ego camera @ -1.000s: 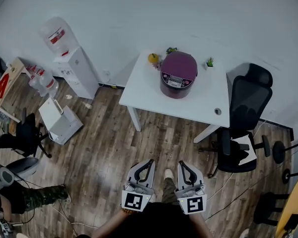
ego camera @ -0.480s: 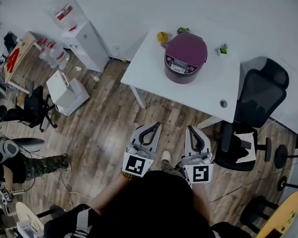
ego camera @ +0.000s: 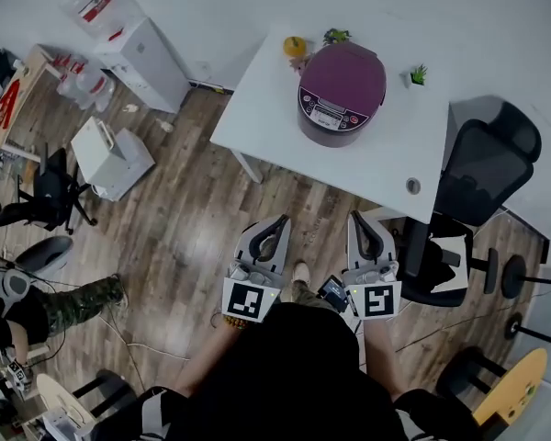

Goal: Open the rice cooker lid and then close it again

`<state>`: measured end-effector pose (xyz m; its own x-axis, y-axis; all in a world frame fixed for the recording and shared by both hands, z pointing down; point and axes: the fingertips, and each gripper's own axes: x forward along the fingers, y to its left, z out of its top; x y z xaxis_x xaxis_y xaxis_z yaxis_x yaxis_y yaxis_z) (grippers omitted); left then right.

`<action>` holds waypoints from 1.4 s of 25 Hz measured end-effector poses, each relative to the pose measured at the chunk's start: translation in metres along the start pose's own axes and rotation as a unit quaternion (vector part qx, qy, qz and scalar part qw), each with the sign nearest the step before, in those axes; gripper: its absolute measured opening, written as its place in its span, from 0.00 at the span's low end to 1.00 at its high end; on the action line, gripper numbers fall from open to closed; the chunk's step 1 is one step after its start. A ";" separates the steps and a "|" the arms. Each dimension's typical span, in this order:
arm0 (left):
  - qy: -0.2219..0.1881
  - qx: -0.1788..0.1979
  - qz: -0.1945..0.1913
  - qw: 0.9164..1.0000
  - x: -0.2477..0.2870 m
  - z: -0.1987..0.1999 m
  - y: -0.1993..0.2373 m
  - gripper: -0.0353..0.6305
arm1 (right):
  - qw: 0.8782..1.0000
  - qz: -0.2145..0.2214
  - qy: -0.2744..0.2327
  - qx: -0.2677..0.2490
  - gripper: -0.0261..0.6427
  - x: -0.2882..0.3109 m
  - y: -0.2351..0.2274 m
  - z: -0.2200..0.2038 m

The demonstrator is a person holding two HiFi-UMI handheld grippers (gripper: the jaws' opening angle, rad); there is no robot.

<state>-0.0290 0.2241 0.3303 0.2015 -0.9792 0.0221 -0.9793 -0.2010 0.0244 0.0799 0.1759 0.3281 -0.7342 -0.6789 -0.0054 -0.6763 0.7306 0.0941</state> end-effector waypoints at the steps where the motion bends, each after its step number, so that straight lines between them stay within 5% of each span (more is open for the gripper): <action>1: 0.002 -0.004 -0.002 1.000 0.006 -0.003 0.008 0.09 | 1.000 -0.001 0.002 -0.003 0.08 0.011 -0.001 -0.001; 19: -0.015 -0.035 -0.094 0.995 0.133 0.006 0.151 0.09 | 0.994 -0.098 0.029 -0.023 0.08 0.164 -0.044 0.016; 27: -0.003 -0.031 -0.117 0.993 0.187 0.008 0.154 0.09 | 0.990 -0.132 0.038 -0.018 0.08 0.183 -0.093 0.008; 35: 0.038 0.014 -0.123 0.992 0.253 0.003 0.134 0.09 | 0.990 -0.142 0.010 -0.014 0.08 0.192 -0.166 0.006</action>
<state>-0.1093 -0.0506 0.3366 0.4344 -0.8957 0.0948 -0.9002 -0.4353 0.0116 0.0509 -0.0755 0.3055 -0.5126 -0.8585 -0.0154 -0.8534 0.5074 0.1194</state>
